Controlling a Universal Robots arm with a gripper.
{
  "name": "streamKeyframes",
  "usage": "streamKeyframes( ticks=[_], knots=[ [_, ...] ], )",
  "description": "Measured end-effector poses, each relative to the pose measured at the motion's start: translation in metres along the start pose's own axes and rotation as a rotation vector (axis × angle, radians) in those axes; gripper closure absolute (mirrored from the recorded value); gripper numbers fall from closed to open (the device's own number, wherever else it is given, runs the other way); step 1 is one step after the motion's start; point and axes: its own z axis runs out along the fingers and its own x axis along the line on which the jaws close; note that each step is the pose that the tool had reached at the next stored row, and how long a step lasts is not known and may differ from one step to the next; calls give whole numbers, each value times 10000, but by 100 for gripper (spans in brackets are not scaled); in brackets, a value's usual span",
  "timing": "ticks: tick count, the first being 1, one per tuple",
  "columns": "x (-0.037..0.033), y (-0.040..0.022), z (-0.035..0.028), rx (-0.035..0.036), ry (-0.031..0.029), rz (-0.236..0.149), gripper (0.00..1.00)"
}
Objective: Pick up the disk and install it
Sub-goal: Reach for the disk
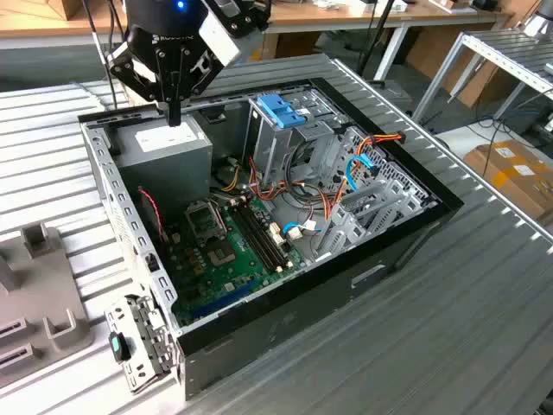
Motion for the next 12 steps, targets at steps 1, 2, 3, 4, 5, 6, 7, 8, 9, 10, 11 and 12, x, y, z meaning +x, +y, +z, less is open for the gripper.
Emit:
streamKeyframes(
  ticks=[1,2,3,4,5,6,7,8,9,10,11,12],
  knots=[
    [0,0,0,0,0,0,89],
    [0,0,0,0,0,0,89],
    [0,0,0,0,0,0,89],
    [0,0,0,0,0,0,89],
    [0,0,0,0,0,0,89],
    [0,0,0,0,0,0,89],
    [0,0,0,0,0,0,89],
    [0,0,0,0,0,0,89],
    [0,0,0,0,0,0,89],
    [0,0,0,0,0,0,89],
    [0,0,0,0,0,0,89],
    [0,0,0,0,0,0,89]
  ],
)
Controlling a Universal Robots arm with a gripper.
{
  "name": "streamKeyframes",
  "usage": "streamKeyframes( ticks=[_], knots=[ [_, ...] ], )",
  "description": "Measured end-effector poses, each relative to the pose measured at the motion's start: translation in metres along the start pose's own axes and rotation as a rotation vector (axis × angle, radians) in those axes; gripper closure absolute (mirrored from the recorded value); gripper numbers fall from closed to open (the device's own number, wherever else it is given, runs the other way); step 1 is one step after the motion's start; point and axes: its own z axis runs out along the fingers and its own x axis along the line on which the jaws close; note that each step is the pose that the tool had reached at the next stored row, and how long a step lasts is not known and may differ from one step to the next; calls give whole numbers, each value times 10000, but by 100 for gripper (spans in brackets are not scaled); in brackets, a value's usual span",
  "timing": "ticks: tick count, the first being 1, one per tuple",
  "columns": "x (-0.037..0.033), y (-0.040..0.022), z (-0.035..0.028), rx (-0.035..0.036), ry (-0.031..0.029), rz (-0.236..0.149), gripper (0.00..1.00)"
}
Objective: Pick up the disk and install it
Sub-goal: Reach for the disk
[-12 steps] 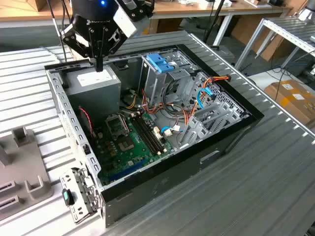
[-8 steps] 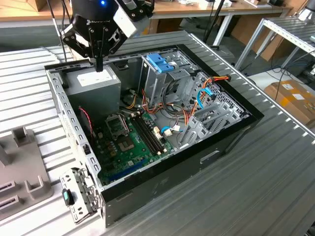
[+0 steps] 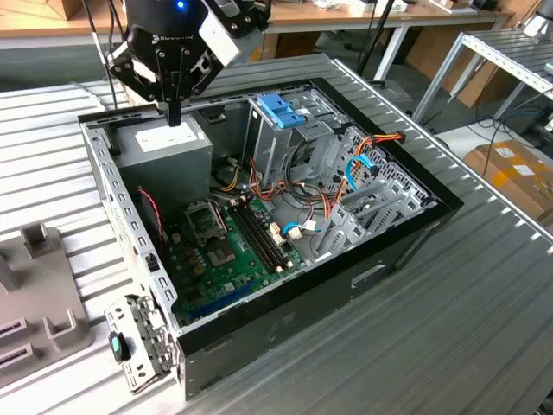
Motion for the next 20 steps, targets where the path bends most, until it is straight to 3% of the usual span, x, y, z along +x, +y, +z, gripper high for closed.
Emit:
streamKeyframes(
  ticks=[20],
  knots=[
    [117,-9,-1,0,0,0,89]
  ],
)
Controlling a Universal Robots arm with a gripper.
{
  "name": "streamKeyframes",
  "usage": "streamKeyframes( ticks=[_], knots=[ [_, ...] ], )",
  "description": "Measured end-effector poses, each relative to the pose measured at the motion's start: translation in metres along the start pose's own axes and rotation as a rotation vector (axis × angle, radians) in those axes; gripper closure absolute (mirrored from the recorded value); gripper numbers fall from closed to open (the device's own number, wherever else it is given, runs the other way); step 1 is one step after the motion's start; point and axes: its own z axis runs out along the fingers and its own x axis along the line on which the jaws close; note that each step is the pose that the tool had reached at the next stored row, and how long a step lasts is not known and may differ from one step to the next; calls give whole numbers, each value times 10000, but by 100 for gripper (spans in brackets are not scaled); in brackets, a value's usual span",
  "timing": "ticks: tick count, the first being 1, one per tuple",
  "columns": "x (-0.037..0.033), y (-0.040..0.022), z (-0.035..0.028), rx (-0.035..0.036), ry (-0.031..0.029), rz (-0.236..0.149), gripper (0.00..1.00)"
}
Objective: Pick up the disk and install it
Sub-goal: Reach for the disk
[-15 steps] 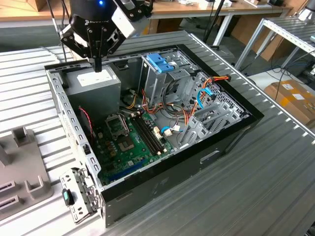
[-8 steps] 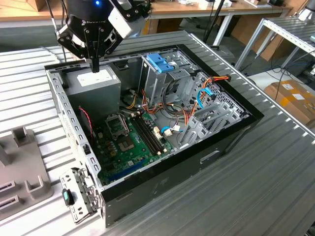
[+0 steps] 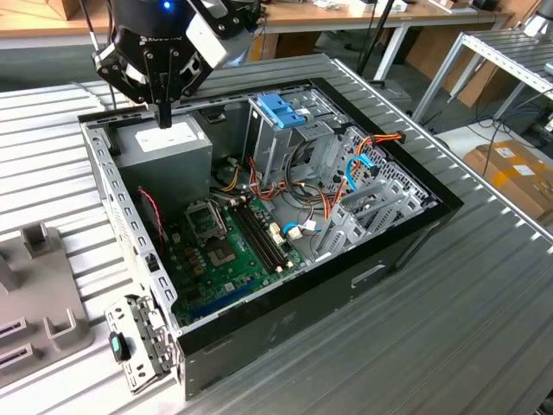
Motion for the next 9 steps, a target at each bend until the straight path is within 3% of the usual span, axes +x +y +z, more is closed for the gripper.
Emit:
streamKeyframes(
  ticks=[9],
  knots=[
    [15,-1,0,0,0,0,89]
  ],
)
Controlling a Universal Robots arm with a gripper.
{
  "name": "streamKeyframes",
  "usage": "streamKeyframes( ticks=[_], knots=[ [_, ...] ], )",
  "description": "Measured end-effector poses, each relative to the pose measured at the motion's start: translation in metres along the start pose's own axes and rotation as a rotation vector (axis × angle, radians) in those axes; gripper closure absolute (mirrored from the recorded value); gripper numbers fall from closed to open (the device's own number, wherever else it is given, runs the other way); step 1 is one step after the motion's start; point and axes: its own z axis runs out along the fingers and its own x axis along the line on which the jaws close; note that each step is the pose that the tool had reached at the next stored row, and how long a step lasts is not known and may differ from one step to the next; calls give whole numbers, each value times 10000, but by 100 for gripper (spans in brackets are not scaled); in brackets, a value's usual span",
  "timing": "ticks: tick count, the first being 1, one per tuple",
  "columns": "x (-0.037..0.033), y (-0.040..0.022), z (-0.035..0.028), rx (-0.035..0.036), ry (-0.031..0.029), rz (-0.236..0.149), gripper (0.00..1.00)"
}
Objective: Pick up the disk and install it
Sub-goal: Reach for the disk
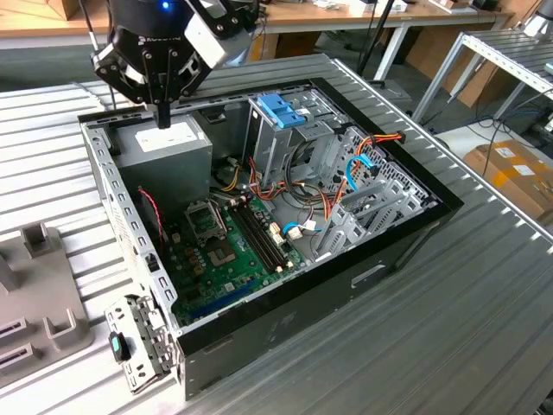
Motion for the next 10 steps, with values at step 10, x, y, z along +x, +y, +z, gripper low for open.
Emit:
streamKeyframes(
  ticks=[10],
  knots=[
    [23,-2,-1,0,0,2,89]
  ],
)
